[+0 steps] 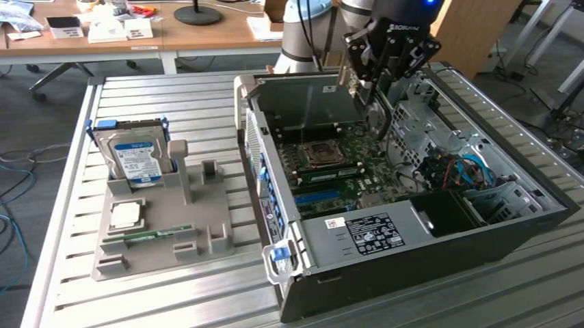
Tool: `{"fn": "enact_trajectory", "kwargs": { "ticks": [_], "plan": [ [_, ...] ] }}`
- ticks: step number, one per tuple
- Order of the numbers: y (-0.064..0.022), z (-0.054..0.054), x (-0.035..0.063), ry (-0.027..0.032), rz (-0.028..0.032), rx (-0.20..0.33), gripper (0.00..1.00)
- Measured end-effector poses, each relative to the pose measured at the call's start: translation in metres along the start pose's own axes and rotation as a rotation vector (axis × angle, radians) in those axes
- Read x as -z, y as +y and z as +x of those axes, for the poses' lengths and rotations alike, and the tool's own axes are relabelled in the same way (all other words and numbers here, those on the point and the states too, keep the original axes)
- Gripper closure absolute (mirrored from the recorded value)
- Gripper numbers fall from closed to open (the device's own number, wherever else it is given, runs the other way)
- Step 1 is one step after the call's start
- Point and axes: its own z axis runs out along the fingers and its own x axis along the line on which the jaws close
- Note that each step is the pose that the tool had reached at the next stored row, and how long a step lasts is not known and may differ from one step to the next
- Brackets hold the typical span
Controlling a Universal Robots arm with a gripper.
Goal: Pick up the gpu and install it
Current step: 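Pick up the gpu and move the gpu toward the slot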
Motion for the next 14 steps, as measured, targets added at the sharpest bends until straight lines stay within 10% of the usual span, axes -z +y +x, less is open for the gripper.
{"fn": "enact_trajectory", "kwargs": {
  "ticks": [14],
  "plan": [
    [0.0046,-0.060,-0.0018,0.0000,0.0000,0.000,0.73]
  ]
}}
